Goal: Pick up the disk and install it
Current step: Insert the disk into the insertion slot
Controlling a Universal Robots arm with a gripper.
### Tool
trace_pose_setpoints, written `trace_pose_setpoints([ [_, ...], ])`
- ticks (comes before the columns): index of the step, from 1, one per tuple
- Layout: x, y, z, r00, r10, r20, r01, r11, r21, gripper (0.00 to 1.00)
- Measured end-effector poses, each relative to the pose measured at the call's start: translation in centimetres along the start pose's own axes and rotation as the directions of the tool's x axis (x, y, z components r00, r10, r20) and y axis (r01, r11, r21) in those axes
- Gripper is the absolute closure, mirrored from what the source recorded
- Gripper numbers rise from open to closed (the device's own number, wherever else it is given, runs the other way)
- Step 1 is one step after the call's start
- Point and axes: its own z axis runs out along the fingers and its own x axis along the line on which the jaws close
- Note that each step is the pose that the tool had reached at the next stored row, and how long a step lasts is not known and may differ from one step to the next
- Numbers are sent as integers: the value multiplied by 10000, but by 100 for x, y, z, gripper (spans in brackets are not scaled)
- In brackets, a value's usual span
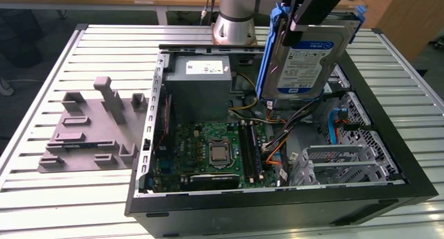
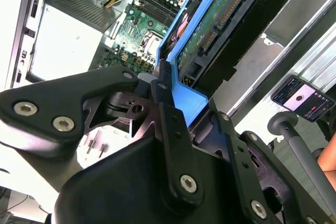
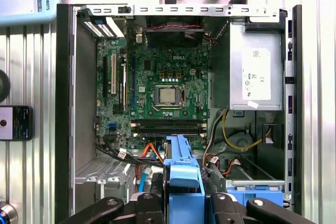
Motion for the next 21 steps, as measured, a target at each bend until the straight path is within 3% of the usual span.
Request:
trace_pose_setpoints([
  [21,1,44,1,10000,0,0,0,10000,0,64],
])
